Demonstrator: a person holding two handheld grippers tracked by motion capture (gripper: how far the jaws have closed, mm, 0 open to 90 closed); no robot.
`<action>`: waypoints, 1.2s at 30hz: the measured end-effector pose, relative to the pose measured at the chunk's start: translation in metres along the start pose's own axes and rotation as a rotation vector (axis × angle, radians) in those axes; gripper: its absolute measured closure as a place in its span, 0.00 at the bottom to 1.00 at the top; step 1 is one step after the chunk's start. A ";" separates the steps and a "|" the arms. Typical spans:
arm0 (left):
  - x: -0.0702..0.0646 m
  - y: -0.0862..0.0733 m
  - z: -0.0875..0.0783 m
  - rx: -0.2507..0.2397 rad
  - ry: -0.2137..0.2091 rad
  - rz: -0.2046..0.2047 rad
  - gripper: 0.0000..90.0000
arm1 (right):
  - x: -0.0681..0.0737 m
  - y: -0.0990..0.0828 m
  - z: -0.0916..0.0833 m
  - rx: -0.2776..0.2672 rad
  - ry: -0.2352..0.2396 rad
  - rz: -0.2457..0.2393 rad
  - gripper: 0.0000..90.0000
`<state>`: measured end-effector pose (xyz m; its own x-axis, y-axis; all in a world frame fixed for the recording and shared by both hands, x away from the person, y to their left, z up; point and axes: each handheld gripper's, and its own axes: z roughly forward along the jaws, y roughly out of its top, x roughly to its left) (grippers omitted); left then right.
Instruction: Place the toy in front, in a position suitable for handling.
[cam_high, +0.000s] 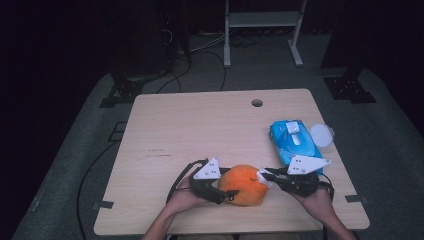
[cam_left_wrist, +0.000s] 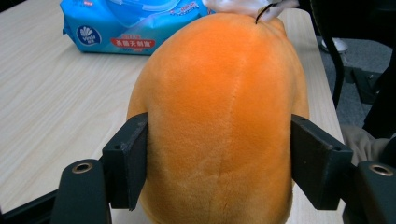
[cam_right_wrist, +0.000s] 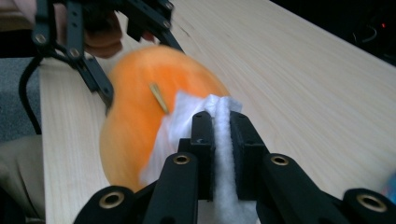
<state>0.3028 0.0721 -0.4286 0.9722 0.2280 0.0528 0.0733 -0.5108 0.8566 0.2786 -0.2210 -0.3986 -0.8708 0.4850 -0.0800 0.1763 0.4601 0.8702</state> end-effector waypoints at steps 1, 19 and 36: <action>-0.001 0.001 0.001 0.001 0.002 0.006 0.32 | 0.002 0.004 0.002 -0.004 0.005 -0.012 0.89; -0.001 0.002 0.002 -0.018 0.004 -0.034 0.31 | -0.002 -0.011 -0.006 -0.029 0.032 0.049 0.89; 0.007 0.002 0.006 -0.009 -0.039 -0.173 0.08 | 0.008 0.008 0.009 -0.050 0.083 -0.011 0.90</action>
<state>0.3114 0.0682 -0.4295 0.9533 0.2791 -0.1153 0.2380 -0.4595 0.8557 0.2772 -0.2064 -0.3970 -0.9080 0.4160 -0.0507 0.1453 0.4259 0.8930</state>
